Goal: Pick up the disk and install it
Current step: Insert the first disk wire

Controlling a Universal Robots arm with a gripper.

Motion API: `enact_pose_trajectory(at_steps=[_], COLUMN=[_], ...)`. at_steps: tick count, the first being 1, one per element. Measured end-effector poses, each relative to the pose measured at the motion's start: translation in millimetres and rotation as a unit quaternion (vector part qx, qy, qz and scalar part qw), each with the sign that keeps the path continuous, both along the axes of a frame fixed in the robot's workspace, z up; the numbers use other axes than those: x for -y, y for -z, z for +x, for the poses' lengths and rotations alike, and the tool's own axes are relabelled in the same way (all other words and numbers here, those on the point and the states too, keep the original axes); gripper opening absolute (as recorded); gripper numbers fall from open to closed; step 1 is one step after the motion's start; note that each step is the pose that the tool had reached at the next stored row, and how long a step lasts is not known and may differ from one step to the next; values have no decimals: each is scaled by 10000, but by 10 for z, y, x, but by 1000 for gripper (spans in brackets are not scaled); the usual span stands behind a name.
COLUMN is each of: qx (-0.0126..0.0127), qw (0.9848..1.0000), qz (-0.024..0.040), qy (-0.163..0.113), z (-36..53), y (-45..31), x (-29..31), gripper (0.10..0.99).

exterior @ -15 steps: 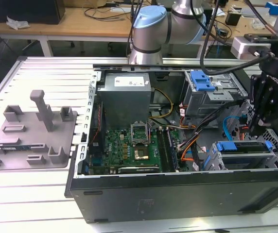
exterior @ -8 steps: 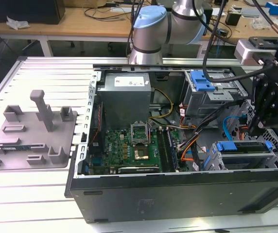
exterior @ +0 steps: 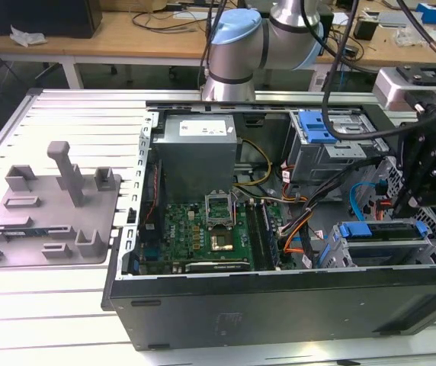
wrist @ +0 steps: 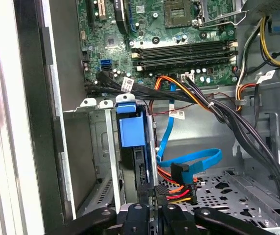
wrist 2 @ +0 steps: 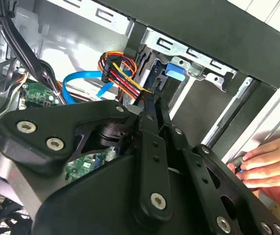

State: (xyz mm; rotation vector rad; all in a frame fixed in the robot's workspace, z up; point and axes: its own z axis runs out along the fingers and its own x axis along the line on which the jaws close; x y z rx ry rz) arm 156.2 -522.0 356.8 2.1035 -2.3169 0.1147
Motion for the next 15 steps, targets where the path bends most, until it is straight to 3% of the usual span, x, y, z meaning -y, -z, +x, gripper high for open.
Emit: enact_pose_trajectory(at_steps=[3, 15], qx=[0, 0], qw=[10000, 10000], qz=[62, 63], qy=[-3, -3], z=[0, 7], y=[2, 9], x=[59, 50], gripper=[165, 165])
